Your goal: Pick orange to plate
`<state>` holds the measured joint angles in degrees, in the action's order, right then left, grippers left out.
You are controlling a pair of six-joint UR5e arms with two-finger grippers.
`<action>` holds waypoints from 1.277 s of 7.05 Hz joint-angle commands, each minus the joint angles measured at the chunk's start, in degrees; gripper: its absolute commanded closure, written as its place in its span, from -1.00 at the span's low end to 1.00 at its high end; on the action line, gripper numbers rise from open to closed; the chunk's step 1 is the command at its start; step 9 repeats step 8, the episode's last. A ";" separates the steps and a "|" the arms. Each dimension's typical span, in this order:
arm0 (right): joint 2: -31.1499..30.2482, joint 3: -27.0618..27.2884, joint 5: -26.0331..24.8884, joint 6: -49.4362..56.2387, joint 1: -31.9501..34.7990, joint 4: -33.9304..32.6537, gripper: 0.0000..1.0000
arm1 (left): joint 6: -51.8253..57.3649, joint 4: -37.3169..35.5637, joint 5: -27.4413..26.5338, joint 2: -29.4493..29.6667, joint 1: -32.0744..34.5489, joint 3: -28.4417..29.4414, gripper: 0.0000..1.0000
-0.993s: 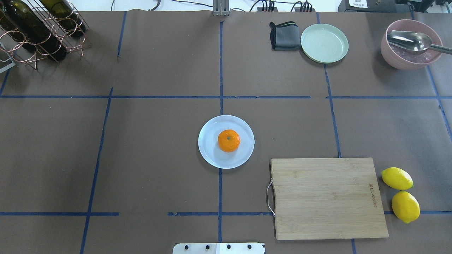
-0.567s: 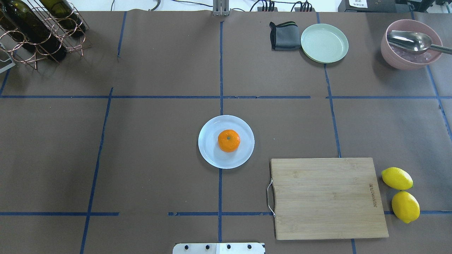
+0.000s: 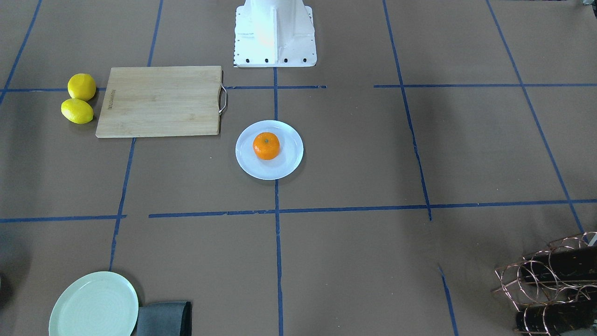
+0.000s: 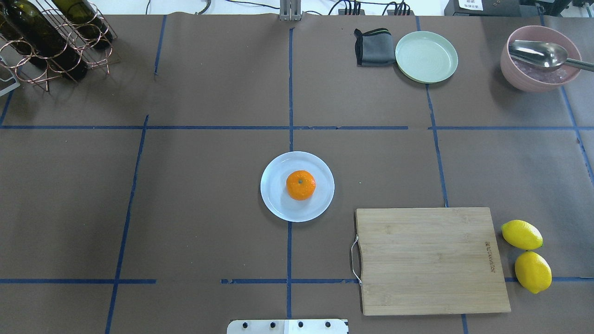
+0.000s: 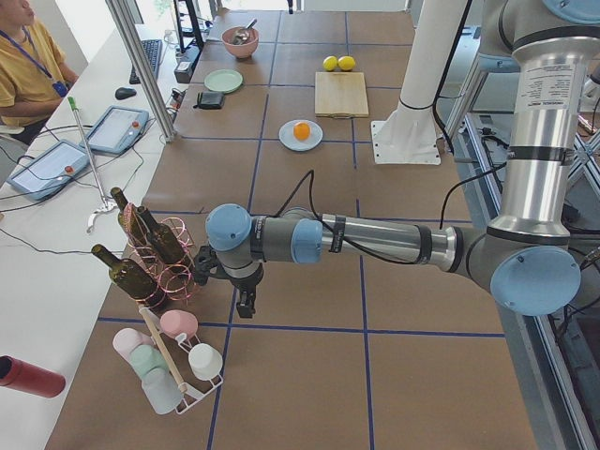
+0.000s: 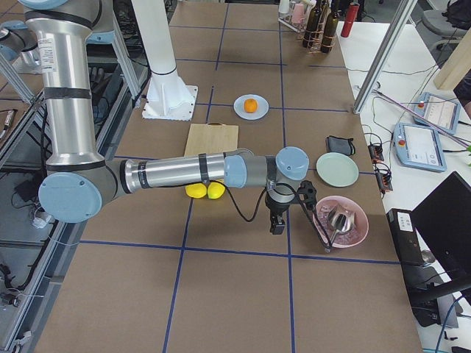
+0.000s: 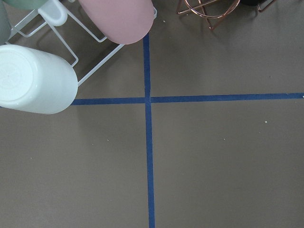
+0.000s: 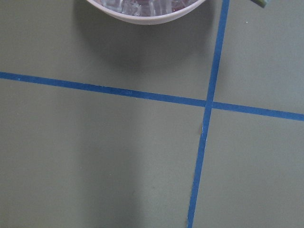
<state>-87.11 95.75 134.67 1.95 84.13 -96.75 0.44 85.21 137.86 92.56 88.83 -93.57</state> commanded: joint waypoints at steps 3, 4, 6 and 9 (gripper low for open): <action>0.01 -0.04 -0.02 0.24 -0.19 0.07 -1.00 | 0.09 0.13 -0.32 1.57 -0.06 0.49 -1.00; 0.01 0.22 -0.02 0.16 -0.80 0.07 -1.00 | 0.09 0.13 -0.32 1.57 -0.06 0.58 -1.00; 0.36 0.14 -0.02 0.16 -1.41 0.07 -1.00 | 0.09 0.13 -0.32 1.57 -0.06 0.93 -1.00; 0.54 0.05 -0.02 -0.02 -1.60 0.07 -1.00 | 0.09 0.04 -0.40 3.06 -0.15 2.25 -1.00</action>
